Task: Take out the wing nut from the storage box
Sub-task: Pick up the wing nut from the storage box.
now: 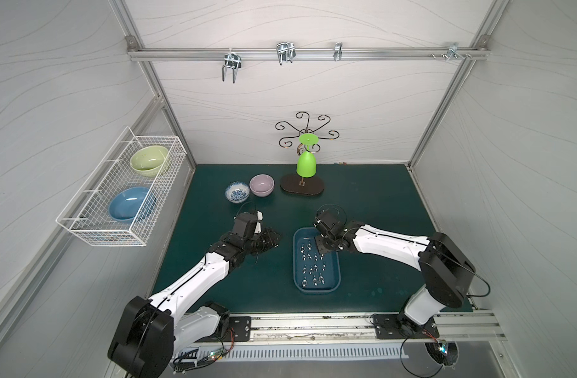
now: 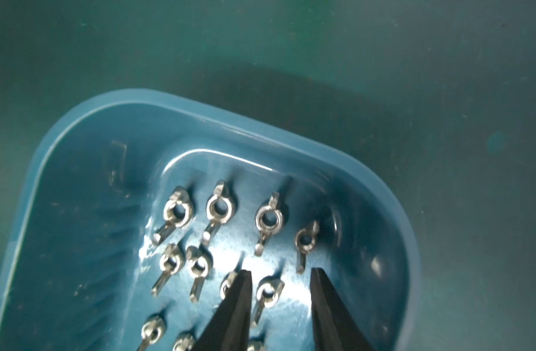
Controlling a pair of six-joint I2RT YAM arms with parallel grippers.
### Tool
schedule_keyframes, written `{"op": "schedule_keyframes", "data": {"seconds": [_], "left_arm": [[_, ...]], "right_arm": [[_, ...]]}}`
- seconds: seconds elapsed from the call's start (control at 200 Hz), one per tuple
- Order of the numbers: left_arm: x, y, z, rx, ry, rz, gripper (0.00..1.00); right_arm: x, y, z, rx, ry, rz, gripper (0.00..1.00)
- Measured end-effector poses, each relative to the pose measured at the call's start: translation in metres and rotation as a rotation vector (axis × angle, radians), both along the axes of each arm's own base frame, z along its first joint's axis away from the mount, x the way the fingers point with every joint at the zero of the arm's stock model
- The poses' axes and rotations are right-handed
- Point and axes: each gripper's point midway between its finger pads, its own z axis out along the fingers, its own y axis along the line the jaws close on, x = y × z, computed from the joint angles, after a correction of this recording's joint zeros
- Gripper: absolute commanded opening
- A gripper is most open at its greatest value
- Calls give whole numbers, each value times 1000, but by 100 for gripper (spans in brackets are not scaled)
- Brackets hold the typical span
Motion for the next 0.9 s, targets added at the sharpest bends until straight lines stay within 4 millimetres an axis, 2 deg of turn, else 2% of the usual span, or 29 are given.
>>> {"op": "schedule_keyframes", "data": {"seconds": [0.185, 0.57, 0.9], "left_arm": [[1, -4, 2, -13, -7, -12, 54], [3, -7, -5, -13, 8, -21, 54], [3, -8, -9, -7, 19, -23, 52]], "right_arm": [[7, 4, -10, 1, 9, -5, 35], [26, 16, -10, 45, 5, -13, 34], [27, 18, -19, 31, 20, -8, 32]]}}
